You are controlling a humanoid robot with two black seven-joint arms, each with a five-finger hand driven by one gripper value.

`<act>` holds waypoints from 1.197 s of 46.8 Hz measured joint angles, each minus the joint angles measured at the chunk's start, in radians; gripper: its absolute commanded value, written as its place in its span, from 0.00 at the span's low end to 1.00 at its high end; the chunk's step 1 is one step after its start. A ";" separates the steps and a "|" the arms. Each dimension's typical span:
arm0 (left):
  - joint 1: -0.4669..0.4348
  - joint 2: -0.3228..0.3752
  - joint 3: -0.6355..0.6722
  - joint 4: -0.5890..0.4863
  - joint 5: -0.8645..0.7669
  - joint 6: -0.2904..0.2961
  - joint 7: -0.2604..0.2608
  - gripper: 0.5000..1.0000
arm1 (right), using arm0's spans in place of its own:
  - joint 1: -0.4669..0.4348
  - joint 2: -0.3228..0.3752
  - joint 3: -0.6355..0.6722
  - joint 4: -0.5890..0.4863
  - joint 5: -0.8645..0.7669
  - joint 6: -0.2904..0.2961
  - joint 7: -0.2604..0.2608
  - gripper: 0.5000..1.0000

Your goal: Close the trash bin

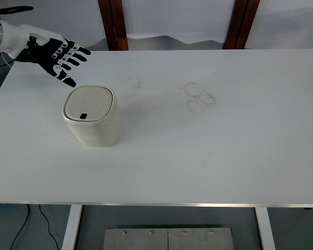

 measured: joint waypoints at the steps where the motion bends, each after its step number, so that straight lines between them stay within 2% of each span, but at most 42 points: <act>1: 0.007 0.000 -0.002 0.007 -0.009 0.011 -0.017 1.00 | 0.000 0.000 0.000 0.000 0.000 0.000 0.000 0.99; 9: 0.092 0.001 -0.049 0.054 -0.063 0.134 -0.175 1.00 | 0.000 0.000 0.000 -0.001 0.000 0.000 0.000 0.99; 10: 0.123 0.001 -0.074 0.078 -0.067 0.159 -0.214 1.00 | 0.000 0.000 0.000 -0.001 0.000 0.000 0.000 0.99; 12: 0.131 0.001 -0.081 0.085 -0.068 0.166 -0.225 1.00 | 0.000 0.000 0.000 -0.001 0.000 0.000 0.000 0.99; 16: 0.226 -0.002 -0.186 0.151 -0.127 0.196 -0.286 1.00 | 0.000 0.000 0.000 -0.001 0.000 0.000 0.000 0.99; 22: 0.340 -0.012 -0.319 0.214 -0.208 0.200 -0.300 1.00 | 0.000 0.000 0.000 0.000 0.000 0.000 0.000 0.99; 33: 0.495 -0.041 -0.510 0.330 -0.273 0.198 -0.308 1.00 | 0.000 0.000 0.000 0.000 0.000 0.000 0.000 0.99; 36: 0.558 -0.043 -0.556 0.350 -0.293 0.197 -0.337 1.00 | 0.000 0.000 0.000 0.000 0.000 0.000 0.000 0.99; 47: 0.673 -0.042 -0.638 0.404 -0.311 0.179 -0.468 1.00 | 0.000 0.000 0.000 0.000 0.000 0.000 0.000 0.99; 56: 0.730 -0.043 -0.648 0.486 -0.374 0.147 -0.492 1.00 | 0.000 0.000 0.000 0.000 0.000 0.000 0.000 0.99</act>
